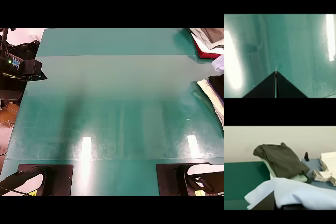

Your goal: Fold the shirts.

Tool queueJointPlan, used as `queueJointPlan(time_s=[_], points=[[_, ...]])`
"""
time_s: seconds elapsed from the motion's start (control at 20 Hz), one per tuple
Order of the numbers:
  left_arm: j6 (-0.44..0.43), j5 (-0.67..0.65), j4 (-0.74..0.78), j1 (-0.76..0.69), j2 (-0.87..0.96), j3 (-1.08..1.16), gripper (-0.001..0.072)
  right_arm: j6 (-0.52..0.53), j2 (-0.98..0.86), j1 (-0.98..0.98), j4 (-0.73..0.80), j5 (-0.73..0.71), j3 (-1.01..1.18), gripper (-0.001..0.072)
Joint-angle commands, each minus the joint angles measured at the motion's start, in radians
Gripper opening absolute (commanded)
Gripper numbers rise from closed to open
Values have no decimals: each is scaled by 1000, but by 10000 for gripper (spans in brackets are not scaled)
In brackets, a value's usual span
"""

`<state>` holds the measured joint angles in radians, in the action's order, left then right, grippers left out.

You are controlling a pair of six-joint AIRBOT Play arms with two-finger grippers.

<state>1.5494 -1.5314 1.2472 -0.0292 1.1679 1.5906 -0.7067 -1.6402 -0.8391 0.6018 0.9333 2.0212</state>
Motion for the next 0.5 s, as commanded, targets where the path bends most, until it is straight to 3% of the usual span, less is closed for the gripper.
queueJointPlan(time_s=[0.0,0.25,0.45], points=[[0,-4,-3,0,0,0,25,-97,7,-81,1,151,0,20],[-3,-3,-3,0,0,0,25,-304,8,-225,9,365,0,21],[-5,-3,-2,0,0,0,25,-574,13,-321,250,520,-1,22]])
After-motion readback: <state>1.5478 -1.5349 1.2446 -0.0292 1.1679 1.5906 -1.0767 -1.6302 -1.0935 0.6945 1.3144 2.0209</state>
